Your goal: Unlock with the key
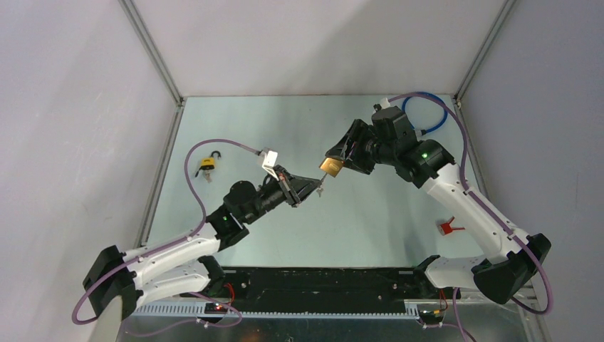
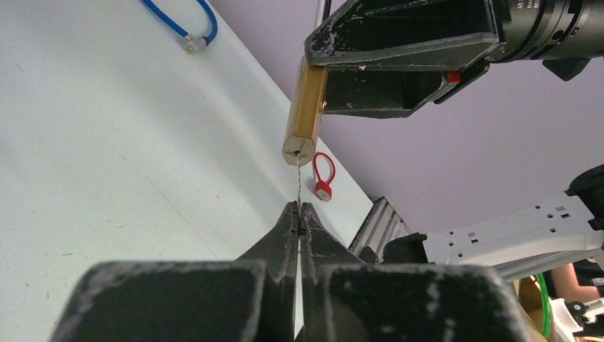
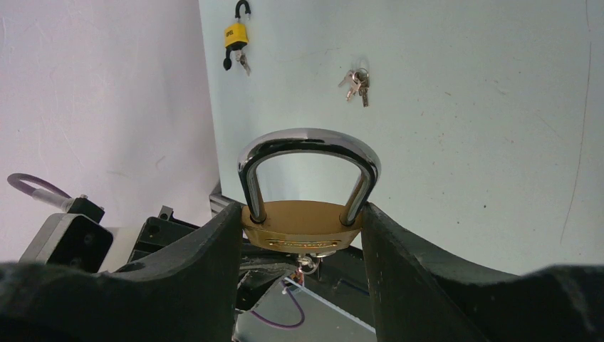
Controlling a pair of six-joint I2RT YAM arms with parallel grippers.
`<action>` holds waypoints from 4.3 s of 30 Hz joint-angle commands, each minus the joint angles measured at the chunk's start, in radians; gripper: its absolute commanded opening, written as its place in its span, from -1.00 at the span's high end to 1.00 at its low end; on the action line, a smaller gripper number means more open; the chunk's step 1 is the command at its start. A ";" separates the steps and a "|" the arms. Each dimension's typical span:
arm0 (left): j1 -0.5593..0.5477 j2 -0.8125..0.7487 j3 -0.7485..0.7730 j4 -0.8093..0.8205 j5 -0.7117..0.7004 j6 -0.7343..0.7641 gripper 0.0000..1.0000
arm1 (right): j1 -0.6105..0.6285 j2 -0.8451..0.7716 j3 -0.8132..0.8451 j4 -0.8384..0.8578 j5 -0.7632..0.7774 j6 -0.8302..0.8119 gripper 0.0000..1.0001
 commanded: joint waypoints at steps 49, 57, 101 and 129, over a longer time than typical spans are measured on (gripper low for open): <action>-0.010 -0.029 0.082 -0.006 -0.090 0.087 1.00 | 0.034 0.015 0.067 0.068 -0.079 -0.020 1.00; -0.050 -0.029 0.066 0.028 -0.121 0.153 1.00 | 0.024 0.015 0.058 0.096 -0.138 0.008 1.00; -0.459 0.237 0.146 0.111 -0.825 0.990 1.00 | 0.083 -0.012 -0.019 0.101 -0.050 0.131 1.00; -0.547 -0.053 0.090 0.062 -0.860 0.910 -0.68 | -0.017 -0.054 -0.088 0.073 0.019 -0.162 1.00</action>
